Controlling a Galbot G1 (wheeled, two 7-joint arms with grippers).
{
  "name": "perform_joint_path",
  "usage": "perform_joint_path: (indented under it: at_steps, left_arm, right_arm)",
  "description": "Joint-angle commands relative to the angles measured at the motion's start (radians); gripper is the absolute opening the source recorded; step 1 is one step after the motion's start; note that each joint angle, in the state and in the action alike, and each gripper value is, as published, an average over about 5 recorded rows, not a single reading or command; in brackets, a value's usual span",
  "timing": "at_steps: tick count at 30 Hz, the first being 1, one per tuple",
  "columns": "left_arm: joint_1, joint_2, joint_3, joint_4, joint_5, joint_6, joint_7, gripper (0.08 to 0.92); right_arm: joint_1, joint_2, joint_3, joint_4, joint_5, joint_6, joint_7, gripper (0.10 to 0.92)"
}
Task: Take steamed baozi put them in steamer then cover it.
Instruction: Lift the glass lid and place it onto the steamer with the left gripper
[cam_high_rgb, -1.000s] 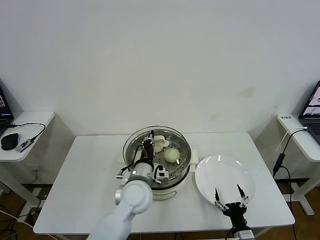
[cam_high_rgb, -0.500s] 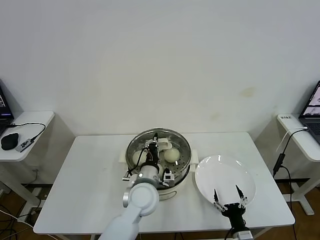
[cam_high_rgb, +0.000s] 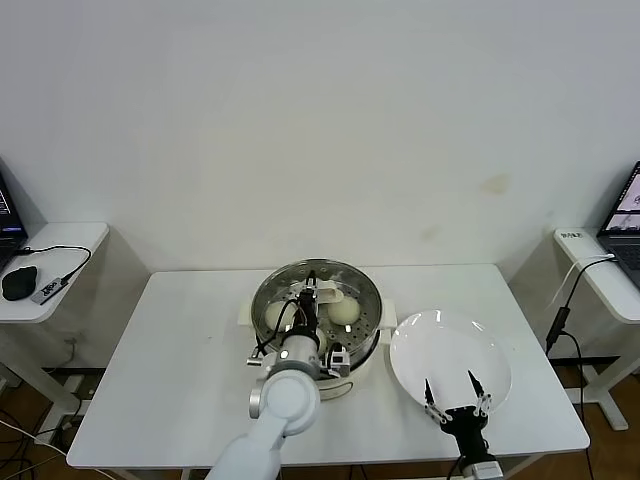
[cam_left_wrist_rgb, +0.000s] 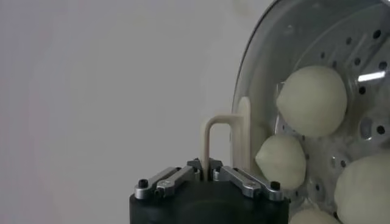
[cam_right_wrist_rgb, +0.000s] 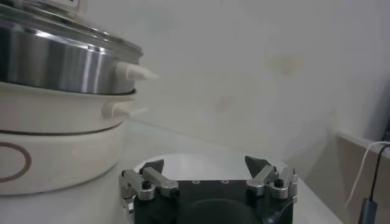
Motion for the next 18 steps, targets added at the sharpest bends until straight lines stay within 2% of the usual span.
perform_joint_path:
  at_steps: [1,11,14,18]
  left_arm:
    - [-0.004,-0.009,-0.005,0.013,0.013,-0.004,-0.004,0.139]
    - [0.011,-0.022,-0.008,0.009,0.003,-0.008,-0.019,0.148]
    - [0.019,-0.024,-0.007,-0.004,0.000,-0.008,-0.023,0.206]
    - [0.039,-0.014,-0.006,-0.045,-0.004,-0.008,-0.022,0.326]
  right_arm:
    - [0.000,-0.001,-0.002,0.000,0.001,0.001,-0.001,0.823]
    - [-0.002,-0.006,-0.005,0.001,0.003,0.002,-0.004,0.823]
    - [-0.002,-0.007,-0.006,0.002,0.003,0.002,-0.004,0.823]
    - [-0.003,-0.007,-0.007,0.003,0.002,0.001,-0.005,0.823]
